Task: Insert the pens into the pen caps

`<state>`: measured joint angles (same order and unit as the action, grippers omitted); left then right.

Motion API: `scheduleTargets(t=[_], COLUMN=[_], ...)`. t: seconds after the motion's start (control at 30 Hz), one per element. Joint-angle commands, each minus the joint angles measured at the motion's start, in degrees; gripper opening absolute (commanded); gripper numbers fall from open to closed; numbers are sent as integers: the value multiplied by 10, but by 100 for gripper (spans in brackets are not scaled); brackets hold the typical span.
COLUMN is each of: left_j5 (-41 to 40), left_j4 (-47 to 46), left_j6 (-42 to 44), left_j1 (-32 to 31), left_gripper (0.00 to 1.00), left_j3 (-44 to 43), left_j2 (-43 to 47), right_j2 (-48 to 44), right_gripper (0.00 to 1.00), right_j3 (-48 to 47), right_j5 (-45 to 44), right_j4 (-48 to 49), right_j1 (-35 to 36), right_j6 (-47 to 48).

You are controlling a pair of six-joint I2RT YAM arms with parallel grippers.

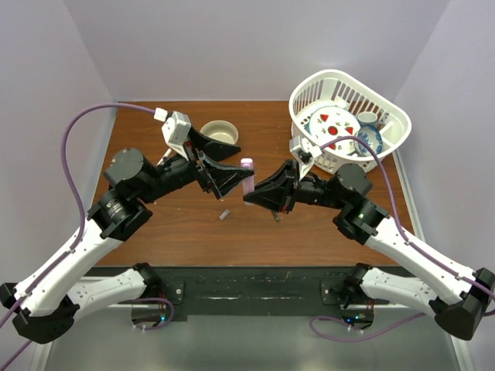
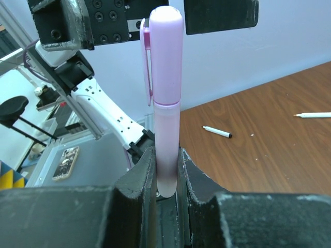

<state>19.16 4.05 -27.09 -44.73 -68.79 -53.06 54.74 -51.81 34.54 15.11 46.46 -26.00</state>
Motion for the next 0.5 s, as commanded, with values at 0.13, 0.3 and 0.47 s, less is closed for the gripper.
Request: scheduleTargets(t=[0.13, 0.3, 0.47], left_j5=[85, 157, 178], left_j4=[-83, -114, -156], left_j6=[-47, -102, -147], left_j1=[2, 3, 3], left_gripper=[61, 13, 0], left_j3=[0, 35, 113], left_j2=[-21, -32, 6], right_j2=[-5, -10, -17], right_gripper=[0, 0, 0], right_j3=[-8, -22, -77], right_j5=[25, -3, -74], right_j4=[30, 29, 7], right_j1=[0, -1, -3], right_j6=[-10, -3, 23])
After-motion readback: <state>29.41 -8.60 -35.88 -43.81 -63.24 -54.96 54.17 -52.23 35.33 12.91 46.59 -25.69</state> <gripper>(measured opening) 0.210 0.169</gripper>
